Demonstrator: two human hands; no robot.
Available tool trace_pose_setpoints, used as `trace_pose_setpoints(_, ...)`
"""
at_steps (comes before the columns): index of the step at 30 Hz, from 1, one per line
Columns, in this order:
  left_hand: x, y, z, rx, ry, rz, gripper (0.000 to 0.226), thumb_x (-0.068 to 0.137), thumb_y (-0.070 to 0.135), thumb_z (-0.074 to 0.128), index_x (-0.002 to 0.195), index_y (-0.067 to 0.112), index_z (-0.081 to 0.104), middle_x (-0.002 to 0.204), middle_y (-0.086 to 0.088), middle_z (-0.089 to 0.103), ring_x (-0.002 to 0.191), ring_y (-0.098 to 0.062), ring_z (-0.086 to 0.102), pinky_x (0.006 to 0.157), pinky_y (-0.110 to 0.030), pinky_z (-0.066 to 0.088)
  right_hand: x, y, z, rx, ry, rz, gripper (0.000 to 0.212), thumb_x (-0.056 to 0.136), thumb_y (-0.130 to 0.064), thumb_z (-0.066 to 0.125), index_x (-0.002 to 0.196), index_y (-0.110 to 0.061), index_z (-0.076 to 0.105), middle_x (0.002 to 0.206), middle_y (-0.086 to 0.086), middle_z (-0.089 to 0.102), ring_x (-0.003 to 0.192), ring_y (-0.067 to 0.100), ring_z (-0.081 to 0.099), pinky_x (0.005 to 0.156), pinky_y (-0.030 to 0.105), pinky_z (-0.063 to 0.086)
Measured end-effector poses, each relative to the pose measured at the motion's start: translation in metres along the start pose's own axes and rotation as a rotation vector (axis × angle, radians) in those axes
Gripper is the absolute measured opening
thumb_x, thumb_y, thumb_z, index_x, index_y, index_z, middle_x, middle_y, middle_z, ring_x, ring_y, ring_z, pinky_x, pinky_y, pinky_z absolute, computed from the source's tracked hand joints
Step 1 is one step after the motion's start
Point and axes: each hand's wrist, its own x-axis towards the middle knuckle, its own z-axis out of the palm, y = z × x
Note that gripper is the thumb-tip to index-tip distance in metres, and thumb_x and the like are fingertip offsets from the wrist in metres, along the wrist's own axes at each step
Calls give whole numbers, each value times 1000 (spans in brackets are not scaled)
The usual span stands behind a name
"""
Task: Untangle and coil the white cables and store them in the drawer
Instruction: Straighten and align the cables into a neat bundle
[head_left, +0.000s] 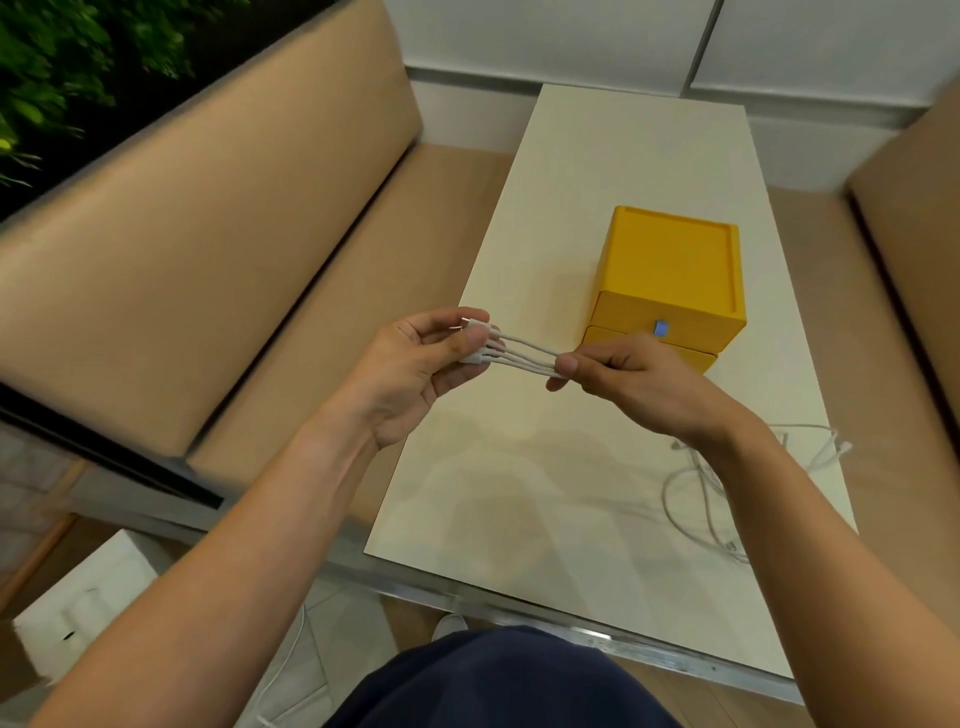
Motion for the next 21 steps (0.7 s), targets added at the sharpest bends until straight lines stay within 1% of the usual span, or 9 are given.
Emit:
trace_pose_setpoints(2,0,2,0,11,14,26,19,91,4,69,108,10,72,101,-11,77,90,-17,74,76,-23,61,2,-2,1,22,8,10,36,101,-50,55,100,-24,81,83,20,62,72,28,49,66,35,38)
trace_pose_setpoints(4,1,3,-1,21,28,38,21,87,3,72,107,10,73,100,-11,77,89,-19,75,76,-24,61,2,-2,2,46,-7,-11,33,102,-46,55,104,-22,78,81,18,58,69,18,45,64,34,37)
trace_pose_setpoints(8,3,3,-6,32,16,38,20,83,5,74,102,7,72,101,-14,76,90,-22,76,74,-24,61,-2,-3,1,85,-45,-15,28,100,-44,59,94,-26,79,72,14,49,66,17,39,61,33,31)
trace_pose_setpoints(12,5,1,-11,51,-52,-5,20,82,4,73,101,8,68,98,-12,75,88,-21,75,73,-23,60,-2,-1,2,-4,8,-36,20,96,-39,68,91,-22,78,61,-2,51,53,5,38,50,17,29)
trace_pose_setpoints(14,8,1,-14,82,-95,-32,21,81,3,73,100,10,67,98,-11,74,85,-20,74,74,-24,60,0,-1,2,-58,33,-47,18,96,-36,70,91,-21,78,66,5,59,54,4,41,49,16,31)
trace_pose_setpoints(16,12,4,-14,186,-156,-51,21,89,-4,68,106,9,69,99,-11,73,86,-21,73,76,-25,60,1,0,1,-82,30,-32,17,95,-36,71,91,-22,79,65,5,60,53,5,42,49,16,31)
trace_pose_setpoints(18,16,12,-9,343,-242,-95,23,96,-3,62,114,8,72,101,-9,74,88,-21,72,75,-26,59,1,0,0,-103,24,-11,17,95,-36,72,90,-22,79,60,-2,56,52,5,42,47,16,31)
trace_pose_setpoints(20,19,24,0,558,-328,-132,21,98,13,66,117,13,74,103,-5,76,87,-17,73,72,-26,58,1,-1,1,-118,11,-6,16,95,-36,72,90,-23,80,61,2,58,52,5,42,47,17,31)
trace_pose_setpoints(21,22,30,4,717,-372,-126,22,97,23,69,116,16,75,102,-3,77,86,-15,73,70,-25,57,2,-2,1,-125,5,-8,16,95,-36,72,91,-23,81,63,6,60,52,5,42,46,17,31)
